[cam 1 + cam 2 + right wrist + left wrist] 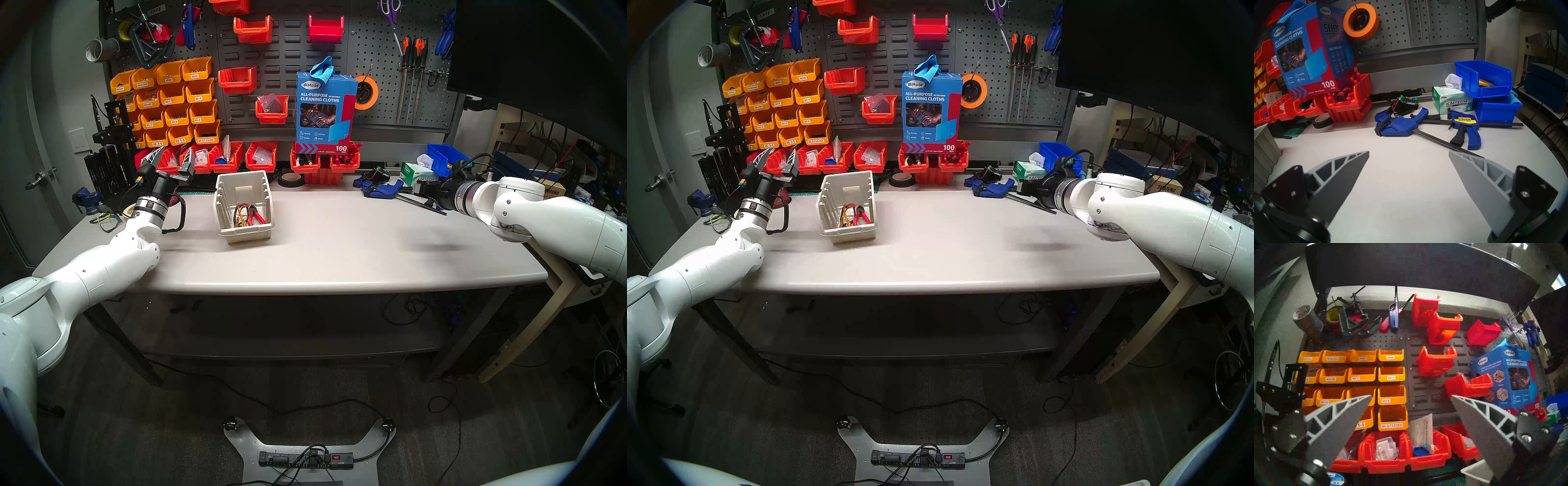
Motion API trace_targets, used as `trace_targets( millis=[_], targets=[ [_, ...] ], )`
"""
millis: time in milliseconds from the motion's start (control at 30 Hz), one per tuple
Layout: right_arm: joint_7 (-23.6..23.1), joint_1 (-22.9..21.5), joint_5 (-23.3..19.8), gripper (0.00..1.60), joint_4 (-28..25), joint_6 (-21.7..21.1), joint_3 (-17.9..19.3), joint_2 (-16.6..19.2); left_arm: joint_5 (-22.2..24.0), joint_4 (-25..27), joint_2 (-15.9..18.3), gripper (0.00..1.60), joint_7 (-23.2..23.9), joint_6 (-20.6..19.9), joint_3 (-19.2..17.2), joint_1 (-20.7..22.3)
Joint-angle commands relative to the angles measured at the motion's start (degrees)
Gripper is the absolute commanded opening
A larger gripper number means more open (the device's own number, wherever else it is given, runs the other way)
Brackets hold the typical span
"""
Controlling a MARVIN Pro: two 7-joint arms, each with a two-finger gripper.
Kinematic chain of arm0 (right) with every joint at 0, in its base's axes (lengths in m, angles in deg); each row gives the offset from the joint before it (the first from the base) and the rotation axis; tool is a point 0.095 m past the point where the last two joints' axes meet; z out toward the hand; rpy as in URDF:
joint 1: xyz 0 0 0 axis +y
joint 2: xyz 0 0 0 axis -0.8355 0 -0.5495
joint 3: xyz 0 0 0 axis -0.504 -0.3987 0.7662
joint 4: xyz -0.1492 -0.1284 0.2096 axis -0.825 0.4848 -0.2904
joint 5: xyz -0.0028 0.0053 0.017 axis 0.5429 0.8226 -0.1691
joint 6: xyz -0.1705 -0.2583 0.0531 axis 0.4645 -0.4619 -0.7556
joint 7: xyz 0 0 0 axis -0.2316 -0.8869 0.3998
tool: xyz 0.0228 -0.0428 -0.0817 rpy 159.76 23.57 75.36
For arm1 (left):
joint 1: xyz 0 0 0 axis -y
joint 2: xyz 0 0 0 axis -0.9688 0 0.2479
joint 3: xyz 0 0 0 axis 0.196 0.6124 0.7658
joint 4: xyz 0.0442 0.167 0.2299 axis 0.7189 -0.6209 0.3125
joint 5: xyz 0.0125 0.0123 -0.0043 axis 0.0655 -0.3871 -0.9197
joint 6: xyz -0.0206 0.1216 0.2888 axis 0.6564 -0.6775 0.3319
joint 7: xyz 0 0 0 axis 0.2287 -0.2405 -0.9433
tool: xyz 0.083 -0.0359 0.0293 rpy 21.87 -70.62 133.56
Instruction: Take out tools from the storage box
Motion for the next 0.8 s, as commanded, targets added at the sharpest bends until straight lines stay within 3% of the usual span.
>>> trace_targets(
  millis=[0, 300, 667, 700, 733, 767],
  targets=[
    [0.01, -1.00, 0.21, 1.60, 0.10, 0.07, 0.77, 0.04, -4.47, 2.89, 1.48, 1.60, -7.57, -0.01, 0.64, 1.14],
    [-0.56, -1.02, 0.31, 1.60, 0.07, 0.16, 0.82, 0.18, -10.93, 7.44, 3.50, 1.60, -17.05, -1.18, 1.50, 1.16],
    [-3.60, -1.62, 2.02, 1.60, -0.78, 2.10, 1.57, 0.57, -18.51, 13.33, 5.90, 1.60, -28.60, -5.87, 1.86, 1.03],
    [-3.83, -1.76, 2.30, 1.60, -0.86, 2.15, 1.62, 0.52, -19.96, 14.31, 6.19, 1.60, -31.56, -6.44, 2.36, 1.19],
    [-4.15, -1.93, 2.86, 1.60, -0.89, 2.12, 1.62, 0.41, -19.87, 14.41, 6.31, 1.60, -30.64, -6.88, 1.82, 0.95],
    [-4.34, -2.04, 3.09, 1.60, -0.91, 2.15, 1.65, 0.25, -21.11, 15.23, 6.54, 1.60, -33.28, -7.34, 2.32, 1.13]
  ],
)
